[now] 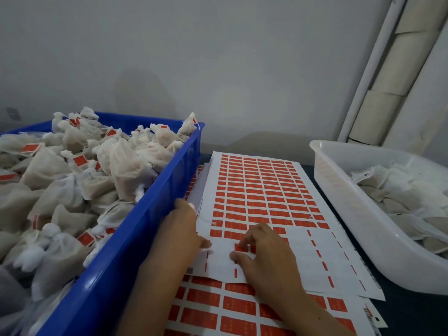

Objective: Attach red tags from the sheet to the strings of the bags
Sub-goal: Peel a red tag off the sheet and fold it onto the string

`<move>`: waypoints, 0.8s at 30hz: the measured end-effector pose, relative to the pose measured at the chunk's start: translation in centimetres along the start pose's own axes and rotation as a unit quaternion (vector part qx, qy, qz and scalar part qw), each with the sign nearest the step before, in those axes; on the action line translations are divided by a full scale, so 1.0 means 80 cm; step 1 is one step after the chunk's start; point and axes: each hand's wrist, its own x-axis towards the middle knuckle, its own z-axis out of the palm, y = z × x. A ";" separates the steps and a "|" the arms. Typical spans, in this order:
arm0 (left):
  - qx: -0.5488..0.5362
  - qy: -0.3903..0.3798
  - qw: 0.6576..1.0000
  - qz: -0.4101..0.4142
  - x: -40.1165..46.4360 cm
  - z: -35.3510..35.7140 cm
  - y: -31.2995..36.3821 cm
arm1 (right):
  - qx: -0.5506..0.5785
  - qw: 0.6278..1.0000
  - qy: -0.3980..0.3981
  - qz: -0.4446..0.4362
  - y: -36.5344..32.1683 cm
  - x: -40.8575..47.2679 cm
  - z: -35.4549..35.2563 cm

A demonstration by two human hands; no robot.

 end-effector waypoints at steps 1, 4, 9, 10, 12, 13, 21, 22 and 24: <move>-0.001 -0.031 0.999 -0.016 -0.001 0.001 0.000 | -0.005 1.000 -0.002 0.004 0.000 0.002 -0.001; -0.005 -0.073 0.997 -0.037 0.004 0.004 -0.001 | -0.037 0.999 -0.003 0.000 -0.001 0.009 -0.004; -0.036 -0.079 0.994 -0.071 0.006 0.010 0.000 | -0.107 0.994 -0.014 -0.036 -0.015 0.020 -0.012; -0.048 -0.068 0.994 -0.075 0.006 0.011 -0.002 | -0.115 0.992 -0.016 -0.041 -0.019 0.020 -0.013; -0.054 -0.056 0.994 -0.079 0.006 0.012 -0.005 | -0.134 0.989 -0.017 -0.055 -0.025 0.018 -0.014; -0.051 -0.054 0.994 -0.077 0.006 0.013 -0.005 | -0.149 0.986 -0.021 -0.067 -0.027 0.017 -0.014; -0.039 -0.055 0.995 -0.072 0.007 0.016 -0.004 | -0.179 0.977 -0.073 -0.090 -0.036 0.029 -0.022; -0.032 -0.055 0.995 -0.073 0.008 0.016 -0.003 | -0.192 0.974 -0.077 -0.095 -0.038 0.028 -0.022; -0.006 -0.059 0.995 -0.075 0.007 0.015 -0.001 | -0.222 0.965 -0.087 -0.111 -0.043 0.027 -0.020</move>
